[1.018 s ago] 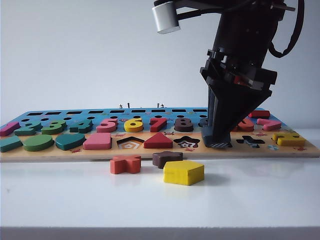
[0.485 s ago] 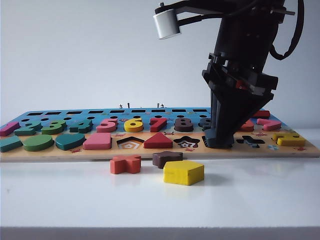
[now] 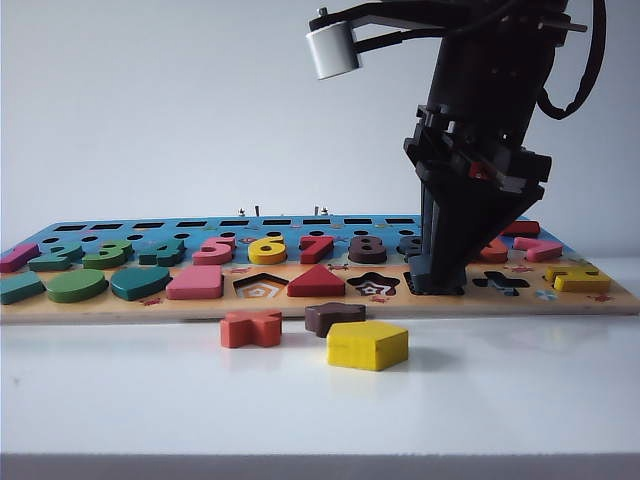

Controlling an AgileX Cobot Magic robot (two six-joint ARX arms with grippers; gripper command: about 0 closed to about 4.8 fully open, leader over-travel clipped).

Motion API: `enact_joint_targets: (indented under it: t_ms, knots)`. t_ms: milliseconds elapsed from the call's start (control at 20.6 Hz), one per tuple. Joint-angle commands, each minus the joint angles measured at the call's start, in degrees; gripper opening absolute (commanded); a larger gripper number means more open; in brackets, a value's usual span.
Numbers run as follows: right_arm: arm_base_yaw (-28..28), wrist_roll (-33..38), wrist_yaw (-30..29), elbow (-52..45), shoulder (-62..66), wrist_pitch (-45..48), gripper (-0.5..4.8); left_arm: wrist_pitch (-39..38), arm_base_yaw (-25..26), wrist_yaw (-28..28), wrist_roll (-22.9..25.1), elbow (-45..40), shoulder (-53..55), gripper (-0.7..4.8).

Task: Insert the cube into the slot.

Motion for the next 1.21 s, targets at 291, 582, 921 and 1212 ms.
enact_joint_targets:
  t_ms: [291, 582, 921, 1212]
  knots:
    - [0.1, 0.2, -1.4, 0.2, -0.1, 0.9, 1.62, 0.9, 0.0, 0.4, 0.2, 0.3, 0.0, 0.17]
    - [0.1, 0.2, -1.4, 0.2, -0.1, 0.7, 1.82, 0.9, 0.0, 0.4, 0.2, 0.3, 0.0, 0.17]
    - [0.1, 0.3, -1.4, 0.2, -0.1, 0.0, 1.99, 0.9, 0.0, 0.4, 0.2, 0.3, 0.0, 0.17]
    - [0.1, 1.4, -1.4, 0.2, -0.1, -0.3, 2.12, 0.9, 0.0, 0.4, 0.2, 0.3, 0.0, 0.17]
